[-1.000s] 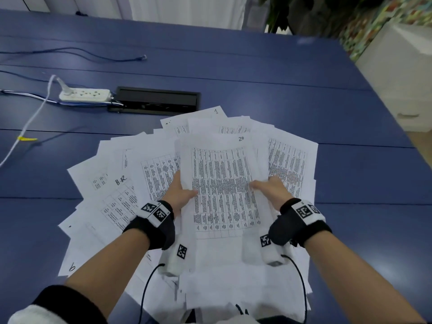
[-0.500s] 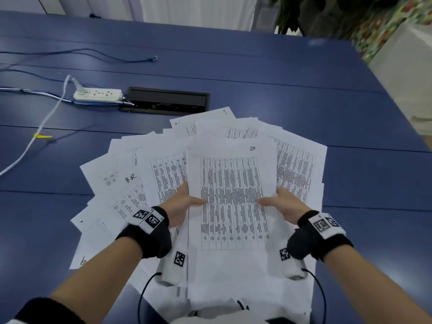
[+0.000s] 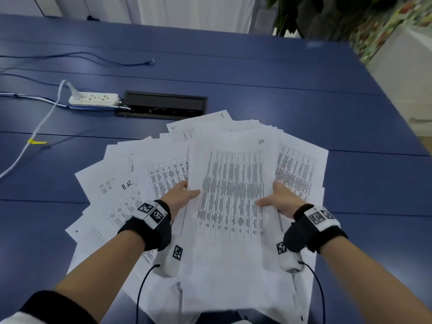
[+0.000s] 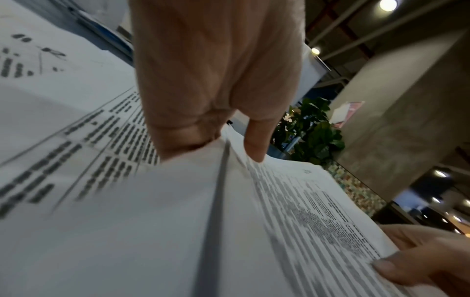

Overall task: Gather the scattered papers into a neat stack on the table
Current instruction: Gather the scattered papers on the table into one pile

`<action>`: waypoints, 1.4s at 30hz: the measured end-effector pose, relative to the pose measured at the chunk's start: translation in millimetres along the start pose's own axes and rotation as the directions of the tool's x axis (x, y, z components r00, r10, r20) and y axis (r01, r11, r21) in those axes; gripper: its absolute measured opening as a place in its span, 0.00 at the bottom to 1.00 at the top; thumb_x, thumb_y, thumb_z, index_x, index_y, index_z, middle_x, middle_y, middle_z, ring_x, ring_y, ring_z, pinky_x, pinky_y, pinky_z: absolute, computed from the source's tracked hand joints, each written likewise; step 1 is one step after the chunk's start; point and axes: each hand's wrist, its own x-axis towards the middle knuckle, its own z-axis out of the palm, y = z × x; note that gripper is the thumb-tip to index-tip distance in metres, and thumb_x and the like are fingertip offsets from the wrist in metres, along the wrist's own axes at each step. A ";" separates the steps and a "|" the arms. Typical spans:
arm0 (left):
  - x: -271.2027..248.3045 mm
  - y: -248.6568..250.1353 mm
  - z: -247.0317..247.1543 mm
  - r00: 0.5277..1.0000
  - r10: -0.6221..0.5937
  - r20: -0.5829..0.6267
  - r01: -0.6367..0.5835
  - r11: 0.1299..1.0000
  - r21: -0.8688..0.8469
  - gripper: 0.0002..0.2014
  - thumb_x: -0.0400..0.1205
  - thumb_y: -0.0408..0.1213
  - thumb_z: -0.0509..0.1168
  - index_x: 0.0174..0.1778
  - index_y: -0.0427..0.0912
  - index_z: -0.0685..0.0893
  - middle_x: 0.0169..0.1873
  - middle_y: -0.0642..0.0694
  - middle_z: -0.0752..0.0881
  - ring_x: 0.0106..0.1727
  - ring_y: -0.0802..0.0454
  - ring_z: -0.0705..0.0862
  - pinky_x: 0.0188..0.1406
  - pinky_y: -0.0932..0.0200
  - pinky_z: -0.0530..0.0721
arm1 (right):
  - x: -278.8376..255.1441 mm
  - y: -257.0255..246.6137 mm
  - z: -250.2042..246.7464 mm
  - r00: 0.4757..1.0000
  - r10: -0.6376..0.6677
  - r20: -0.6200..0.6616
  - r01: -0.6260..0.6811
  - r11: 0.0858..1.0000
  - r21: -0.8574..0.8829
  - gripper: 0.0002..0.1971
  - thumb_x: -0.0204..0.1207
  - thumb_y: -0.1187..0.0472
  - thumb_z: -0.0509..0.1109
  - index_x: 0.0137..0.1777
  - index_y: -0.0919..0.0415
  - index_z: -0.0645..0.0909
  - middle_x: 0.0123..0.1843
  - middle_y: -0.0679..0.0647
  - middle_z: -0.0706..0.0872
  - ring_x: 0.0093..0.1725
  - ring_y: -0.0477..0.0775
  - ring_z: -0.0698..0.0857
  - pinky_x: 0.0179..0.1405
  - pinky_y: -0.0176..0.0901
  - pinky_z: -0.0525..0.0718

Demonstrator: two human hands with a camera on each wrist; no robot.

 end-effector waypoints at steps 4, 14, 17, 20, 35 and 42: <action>5.9 -8.3 1.2 0.999 0.026 -0.022 -0.027 0.999 -0.024 0.30 0.79 0.33 0.67 0.76 0.37 0.63 0.73 0.39 0.74 0.71 0.41 0.75 0.73 0.41 0.72 | -1.7 -1.7 5.1 1.000 -0.010 -0.014 0.009 1.000 -0.007 0.39 0.61 0.57 0.82 0.71 0.65 0.70 0.68 0.59 0.81 0.64 0.59 0.81 0.69 0.55 0.77; 8.3 -6.8 6.7 0.983 0.163 -0.080 -0.163 0.987 0.014 0.45 0.74 0.19 0.68 0.81 0.49 0.52 0.79 0.46 0.65 0.78 0.44 0.67 0.78 0.41 0.64 | -6.7 -17.2 15.7 0.926 -0.026 -0.376 -0.119 0.927 -0.355 0.26 0.67 0.53 0.74 0.62 0.58 0.70 0.68 0.61 0.60 0.69 0.62 0.62 0.72 0.60 0.67; 21.7 0.5 2.6 0.987 0.138 -0.083 -0.138 0.990 0.000 0.42 0.73 0.20 0.68 0.80 0.46 0.58 0.77 0.42 0.69 0.75 0.41 0.71 0.76 0.39 0.67 | -1.3 -26.9 9.8 0.934 -0.020 -0.357 -0.121 0.921 -0.370 0.25 0.67 0.53 0.76 0.60 0.61 0.72 0.68 0.62 0.60 0.71 0.65 0.61 0.71 0.60 0.69; 34.3 -1.8 4.0 0.993 0.106 -0.060 -0.105 0.994 0.027 0.44 0.73 0.28 0.71 0.81 0.47 0.54 0.80 0.43 0.64 0.79 0.41 0.66 0.78 0.38 0.64 | 8.3 -29.2 8.7 0.942 -0.050 -0.333 -0.077 0.930 -0.359 0.24 0.67 0.58 0.76 0.60 0.64 0.73 0.68 0.63 0.64 0.68 0.64 0.68 0.66 0.57 0.76; 25.9 -0.8 -0.2 0.965 0.196 -0.173 -0.208 0.977 -0.050 0.34 0.74 0.20 0.69 0.74 0.41 0.63 0.64 0.39 0.80 0.58 0.46 0.80 0.60 0.52 0.76 | 32.0 -3.3 -82.7 0.686 0.209 -0.697 -0.359 0.930 -0.075 0.36 0.69 0.54 0.76 0.70 0.74 0.66 0.72 0.71 0.67 0.72 0.71 0.68 0.69 0.58 0.70; 26.0 9.7 2.2 0.954 0.275 -0.123 -0.267 0.961 0.074 0.30 0.80 0.23 0.62 0.77 0.44 0.61 0.66 0.44 0.77 0.61 0.52 0.76 0.61 0.58 0.73 | 51.2 -22.0 -90.4 0.822 0.123 -0.557 -0.152 0.988 -0.006 0.21 0.63 0.67 0.80 0.53 0.77 0.81 0.50 0.61 0.86 0.49 0.59 0.84 0.52 0.50 0.82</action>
